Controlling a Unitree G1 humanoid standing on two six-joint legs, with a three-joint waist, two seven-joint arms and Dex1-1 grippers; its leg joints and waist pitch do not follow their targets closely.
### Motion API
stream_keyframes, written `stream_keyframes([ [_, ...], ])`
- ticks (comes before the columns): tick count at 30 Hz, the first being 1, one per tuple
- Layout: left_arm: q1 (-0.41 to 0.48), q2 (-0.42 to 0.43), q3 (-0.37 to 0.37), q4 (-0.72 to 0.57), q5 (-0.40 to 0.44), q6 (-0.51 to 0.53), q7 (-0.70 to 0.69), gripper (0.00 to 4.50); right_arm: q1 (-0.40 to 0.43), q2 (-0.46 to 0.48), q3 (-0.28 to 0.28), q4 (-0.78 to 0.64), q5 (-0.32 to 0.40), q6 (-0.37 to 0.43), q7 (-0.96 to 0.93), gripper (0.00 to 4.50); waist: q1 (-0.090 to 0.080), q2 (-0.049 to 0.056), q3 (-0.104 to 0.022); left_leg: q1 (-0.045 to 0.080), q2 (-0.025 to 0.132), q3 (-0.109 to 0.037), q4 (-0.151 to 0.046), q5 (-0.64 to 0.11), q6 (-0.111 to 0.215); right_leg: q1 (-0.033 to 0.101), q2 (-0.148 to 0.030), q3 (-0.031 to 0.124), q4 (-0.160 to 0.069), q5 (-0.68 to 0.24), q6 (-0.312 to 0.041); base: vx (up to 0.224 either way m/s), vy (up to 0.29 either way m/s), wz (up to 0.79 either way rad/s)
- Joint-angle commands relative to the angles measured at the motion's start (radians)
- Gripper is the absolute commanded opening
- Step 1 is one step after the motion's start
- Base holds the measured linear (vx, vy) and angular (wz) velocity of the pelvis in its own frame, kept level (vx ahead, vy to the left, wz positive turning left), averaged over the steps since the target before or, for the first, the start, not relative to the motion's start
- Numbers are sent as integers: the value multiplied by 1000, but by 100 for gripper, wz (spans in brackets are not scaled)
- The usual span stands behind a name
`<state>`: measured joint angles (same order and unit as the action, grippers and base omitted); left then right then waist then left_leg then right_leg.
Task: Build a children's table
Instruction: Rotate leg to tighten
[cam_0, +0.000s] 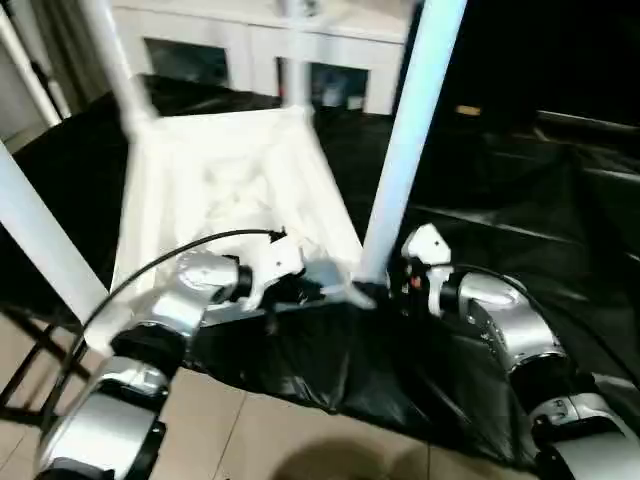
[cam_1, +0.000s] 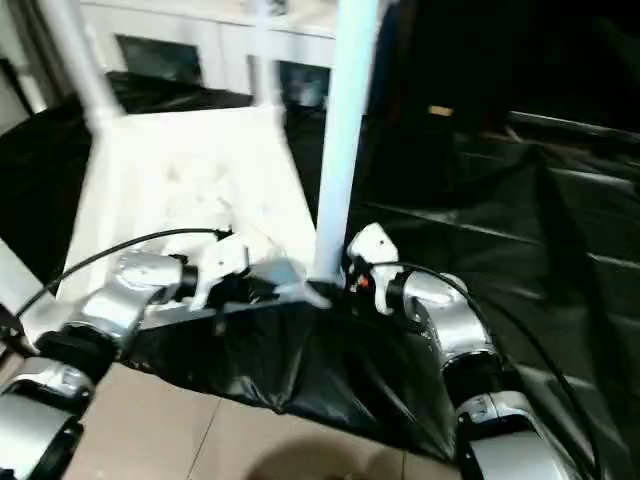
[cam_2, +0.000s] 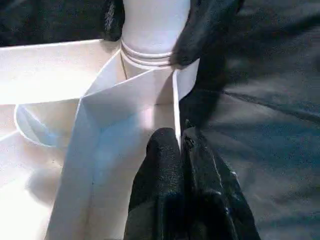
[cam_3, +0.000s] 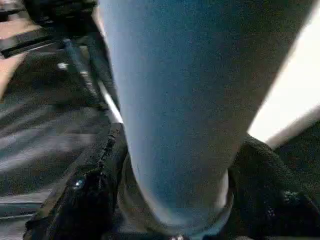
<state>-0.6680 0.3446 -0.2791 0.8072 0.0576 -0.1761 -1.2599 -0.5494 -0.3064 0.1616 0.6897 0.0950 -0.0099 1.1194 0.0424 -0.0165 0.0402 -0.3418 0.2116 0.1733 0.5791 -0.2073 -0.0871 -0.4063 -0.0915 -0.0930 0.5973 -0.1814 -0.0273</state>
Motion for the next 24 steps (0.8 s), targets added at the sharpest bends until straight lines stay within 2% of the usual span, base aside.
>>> stream_keyframes([
  [1, 12, -2, -49, 9, 22, -3, -47, 0, -9, 1, 31, 0, 11, 14, 62, 314, 5, -2, -61, -4, 27, 10, -54, -70, 141, 62, -53, 50, -39, 1, -295, 0, 0, 0],
  [3, 8, 6, -53, 12, 24, -12, -71, 0, -21, -5, 39, 6, 17, 23, 103, 314, 9, -2, -59, -2, 28, 10, -56, -98, 124, 61, -53, 51, -45, -45, -287, 0, 0, 0],
  [4, 4, 10, -55, 16, 26, -18, -79, 0, -28, -8, 44, 11, 18, 29, 125, 287, 11, -2, -57, -4, 28, 10, -58, -114, 112, 61, -53, 51, -47, -74, -279, 0, 0, 0],
  [8, -16, 20, -53, 38, 27, -24, -98, 0, -49, -14, 66, 30, 13, 39, 194, 262, 16, -3, -55, -2, 27, 10, -60, -147, 77, 59, -54, 53, -53, -141, -255, 0, 0, 0],
  [11, -25, 24, -49, 49, 25, -26, -106, 0, -58, -13, 72, 45, 5, 36, 215, 243, 18, -4, -56, -4, 26, 9, -59, -132, 71, 60, -55, 54, -51, -137, -246, 0, 0, 0],
  [15, -31, 25, -39, 61, 28, -18, -81, 0, -61, -3, 71, 50, 7, 41, 210, 233, 18, -1, -57, -6, 25, 8, -58, -112, 74, 62, -54, 52, -48, -106, -253, 0, 0, 0],
  [17, -32, 23, -34, 69, 33, -16, -55, 0, -57, 5, 62, 50, 10, 44, 189, 233, 19, 1, -57, -5, 26, 8, -58, -121, 71, 62, -54, 52, -49, -115, -254, 0, 0, 0],
  [19, -36, 14, -24, 82, 52, 2, 27, 0, -44, 22, 40, 50, 12, 45, 119, 232, 18, 0, -55, -5, 26, 8, -59, -134, 65, 60, -54, 53, -51, -131, -249, 0, 0, 0],
  [21, -37, 8, -19, 86, 58, 24, 64, 0, -37, 33, 27, 54, 4, 38, 59, 232, 17, -1, -51, -2, 24, 8, -62, -164, 47, 57, -55, 54, -59, -195, -231, 0, 0, 0],
  [22, -40, 4, -15, 91, 61, 37, 85, 0, -34, 40, 19, 59, -1, 33, 20, 231, 15, -2, -47, 0, 22, 6, -65, -201, 33, 55, -56, 54, -68, -278, -207, 0, 0, 0],
  [23, -44, -16, 1, 92, 61, 63, 151, 0, -25, 61, -5, 81, -21, 27, -110, 217, 13, -3, -43, 4, 19, 5, -67, -231, 21, 50, -56, 54, -78, -365, -178, 0, 0, 0],
  [24, -45, -20, 3, 92, 60, 67, 159, 0, -24, 64, -9, 85, -24, 27, -128, 210, 9, -5, -40, 4, 17, 1, -69, -255, 8, 49, -56, 53, -84, -439, -153, 0, 0, 0],
])
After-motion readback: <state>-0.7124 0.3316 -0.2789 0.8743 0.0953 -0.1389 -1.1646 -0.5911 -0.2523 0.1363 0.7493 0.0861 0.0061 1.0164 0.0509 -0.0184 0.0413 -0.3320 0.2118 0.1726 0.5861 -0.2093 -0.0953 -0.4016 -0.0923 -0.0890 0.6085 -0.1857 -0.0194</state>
